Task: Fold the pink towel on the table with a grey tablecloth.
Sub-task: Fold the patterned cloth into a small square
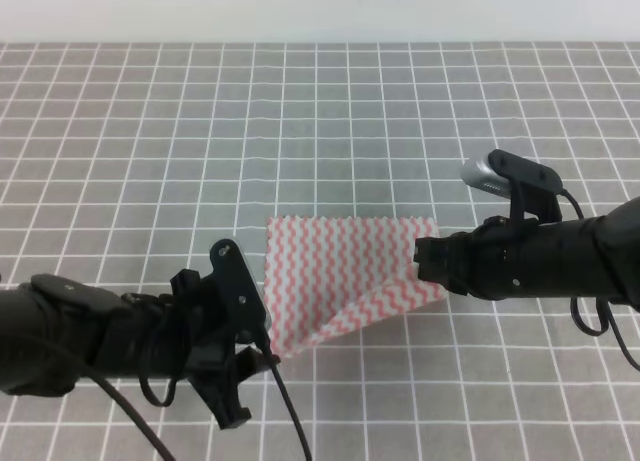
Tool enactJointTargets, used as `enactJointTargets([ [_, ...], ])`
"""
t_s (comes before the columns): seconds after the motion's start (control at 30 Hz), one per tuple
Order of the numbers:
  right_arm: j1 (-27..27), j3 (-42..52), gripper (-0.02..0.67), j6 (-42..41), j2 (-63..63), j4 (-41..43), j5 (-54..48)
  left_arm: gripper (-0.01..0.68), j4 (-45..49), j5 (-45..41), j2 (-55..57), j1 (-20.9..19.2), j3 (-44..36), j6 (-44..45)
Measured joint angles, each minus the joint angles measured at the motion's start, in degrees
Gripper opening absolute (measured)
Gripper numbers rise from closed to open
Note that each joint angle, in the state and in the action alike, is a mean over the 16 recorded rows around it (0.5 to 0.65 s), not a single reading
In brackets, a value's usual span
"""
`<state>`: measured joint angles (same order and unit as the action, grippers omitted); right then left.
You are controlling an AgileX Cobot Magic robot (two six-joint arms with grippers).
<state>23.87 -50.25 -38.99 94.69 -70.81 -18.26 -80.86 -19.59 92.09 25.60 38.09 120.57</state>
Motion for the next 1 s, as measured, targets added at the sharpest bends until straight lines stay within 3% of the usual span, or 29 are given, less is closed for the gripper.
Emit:
enactJointTargets([
  [0.27,0.0,0.0,-0.015,-0.4,0.0,-0.2,0.0,0.176,-1.6,-0.4,0.0,0.0,0.0,0.8],
  [0.63,0.0,0.0,-0.015,-0.4,0.1,-0.4,0.2,0.138,-1.2,-1.1,0.4,0.0,0.0,2.6],
  [1.0,0.0,0.0,-0.015,-0.4,0.1,-1.0,0.3,0.030,-5.6,0.0,0.9,0.0,0.2,0.9],
])
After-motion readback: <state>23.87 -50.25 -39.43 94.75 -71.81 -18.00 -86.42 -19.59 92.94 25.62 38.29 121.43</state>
